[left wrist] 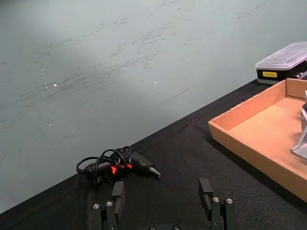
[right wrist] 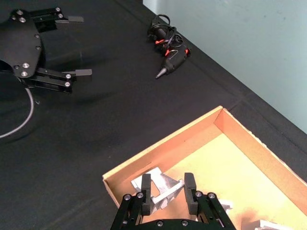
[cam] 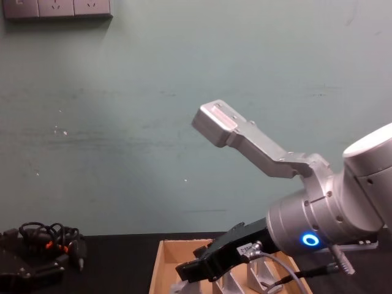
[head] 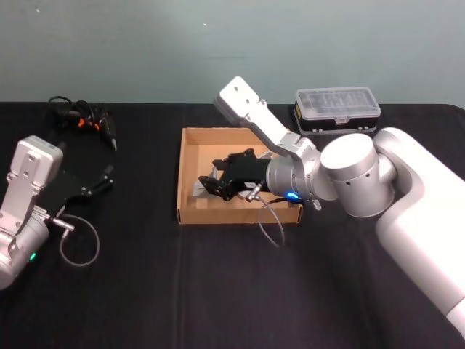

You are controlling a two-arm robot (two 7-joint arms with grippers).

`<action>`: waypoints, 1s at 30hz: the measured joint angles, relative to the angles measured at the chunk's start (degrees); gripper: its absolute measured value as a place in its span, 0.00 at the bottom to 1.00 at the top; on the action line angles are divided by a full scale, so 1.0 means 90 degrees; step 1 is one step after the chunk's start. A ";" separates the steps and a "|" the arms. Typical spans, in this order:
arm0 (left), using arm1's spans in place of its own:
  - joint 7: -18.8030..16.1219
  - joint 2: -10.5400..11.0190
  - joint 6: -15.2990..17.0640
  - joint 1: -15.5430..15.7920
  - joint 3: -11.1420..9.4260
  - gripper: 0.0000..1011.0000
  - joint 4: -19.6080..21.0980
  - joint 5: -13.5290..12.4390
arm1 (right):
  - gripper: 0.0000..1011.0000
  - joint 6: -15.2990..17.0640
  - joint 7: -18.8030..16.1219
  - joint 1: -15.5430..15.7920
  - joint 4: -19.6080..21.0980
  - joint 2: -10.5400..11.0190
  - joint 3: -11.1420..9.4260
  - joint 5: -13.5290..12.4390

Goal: Use one hand to pick up the angle iron from the table and place it into the box.

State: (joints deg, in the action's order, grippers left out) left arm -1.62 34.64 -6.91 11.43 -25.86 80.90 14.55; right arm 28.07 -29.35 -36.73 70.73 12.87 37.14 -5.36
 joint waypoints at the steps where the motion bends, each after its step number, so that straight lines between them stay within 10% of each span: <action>1: 0.0000 0.0000 0.0000 0.0000 0.0000 1.00 0.0000 0.0000 | 0.41 -0.0007 -0.0001 -0.0015 -0.0037 -0.0015 0.0005 0.0013; 17: 0.0000 0.0000 0.0000 0.0000 0.0000 1.00 0.0000 0.0000 | 0.42 -0.0061 -0.0023 -0.0154 -0.0387 -0.0161 0.0039 0.0137; 30: 0.0000 0.0000 0.0000 0.0000 0.0000 1.00 0.0000 0.0000 | 0.79 -0.0056 -0.0021 -0.0135 -0.0344 -0.0143 0.0029 0.0117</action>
State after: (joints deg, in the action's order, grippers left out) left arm -1.62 34.65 -6.91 11.43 -25.86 80.90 14.55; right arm 27.57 -29.54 -37.95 67.63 11.58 37.40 -4.30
